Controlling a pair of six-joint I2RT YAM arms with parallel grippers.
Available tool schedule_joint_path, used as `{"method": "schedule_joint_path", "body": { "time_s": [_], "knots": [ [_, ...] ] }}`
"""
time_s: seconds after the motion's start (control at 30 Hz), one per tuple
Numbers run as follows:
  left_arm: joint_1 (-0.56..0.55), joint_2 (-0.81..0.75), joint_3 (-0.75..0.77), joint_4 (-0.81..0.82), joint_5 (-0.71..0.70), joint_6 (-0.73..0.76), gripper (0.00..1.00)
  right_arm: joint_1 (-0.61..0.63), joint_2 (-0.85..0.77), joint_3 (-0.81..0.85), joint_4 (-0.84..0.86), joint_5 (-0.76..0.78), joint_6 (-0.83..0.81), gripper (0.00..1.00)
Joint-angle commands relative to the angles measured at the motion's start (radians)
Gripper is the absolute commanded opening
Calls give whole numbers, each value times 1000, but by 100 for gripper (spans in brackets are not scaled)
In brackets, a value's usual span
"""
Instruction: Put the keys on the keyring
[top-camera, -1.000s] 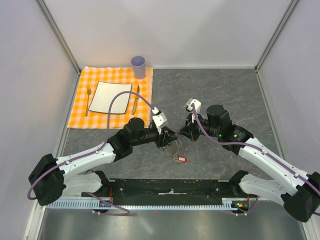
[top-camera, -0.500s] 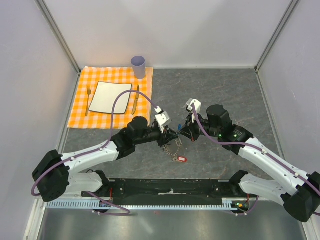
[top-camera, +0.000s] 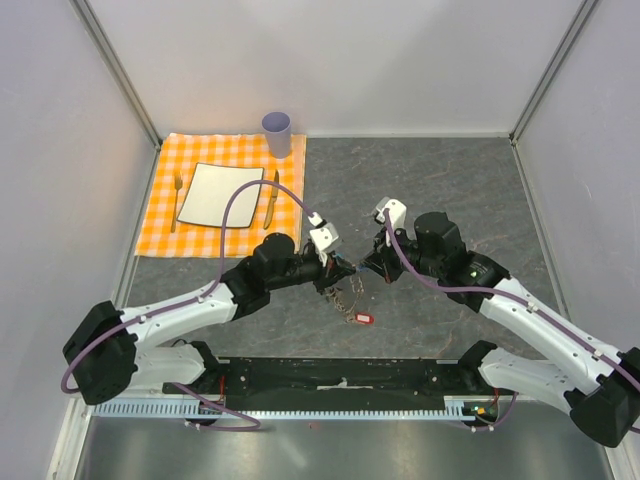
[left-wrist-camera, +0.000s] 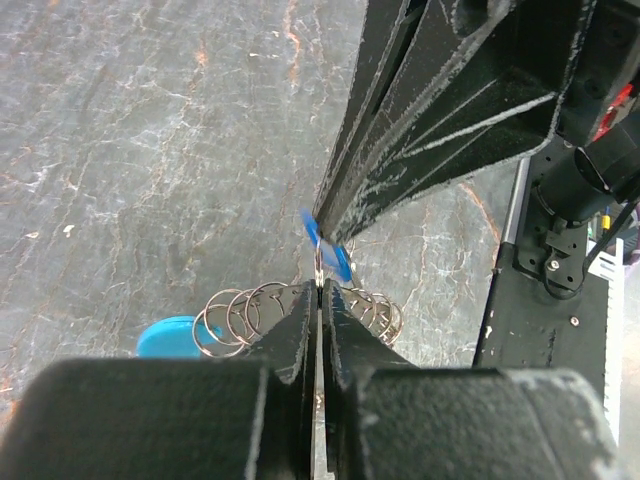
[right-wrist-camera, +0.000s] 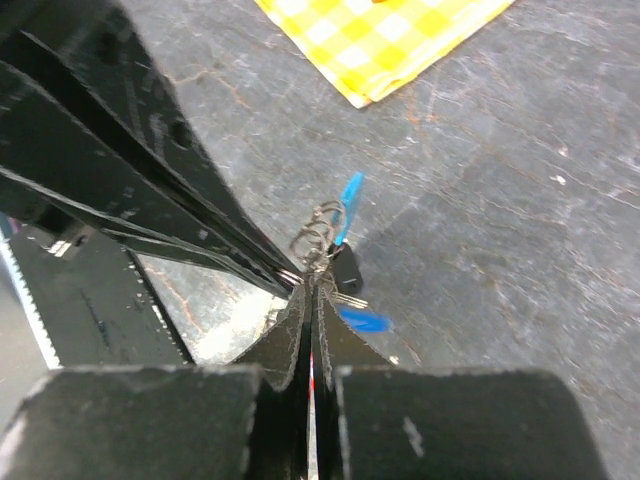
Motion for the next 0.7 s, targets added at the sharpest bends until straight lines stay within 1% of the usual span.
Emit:
{"method": "schedule_joint_path", "body": {
  "time_s": [0.0,0.17,0.33,0.4,0.5,0.53,0.6,0.63,0.67],
  "knots": [
    [3,-65,-13,22,-56,22,2,-3,-22,34,-62,168,-23,0],
    [3,-106,-39,37,-79,28,2,-3,-10,31,-68,192,-9,0],
    [3,-120,-62,71,-76,32,2,-3,12,28,-66,150,-8,0],
    [3,-116,-63,83,-71,36,2,-3,12,23,-63,154,-5,1],
    [3,-104,-65,100,-73,45,2,-5,-16,17,-54,202,-8,12],
    [3,-99,-65,106,-76,47,2,-3,-28,14,-55,247,-9,24],
    [4,-61,-50,115,-92,56,2,-3,-41,6,-54,297,-3,32],
    [6,-42,-36,115,-96,64,2,-3,-53,0,-52,361,1,38],
    [7,-18,-21,115,-96,68,2,-3,-60,-15,-51,387,9,40]
  ]
}}
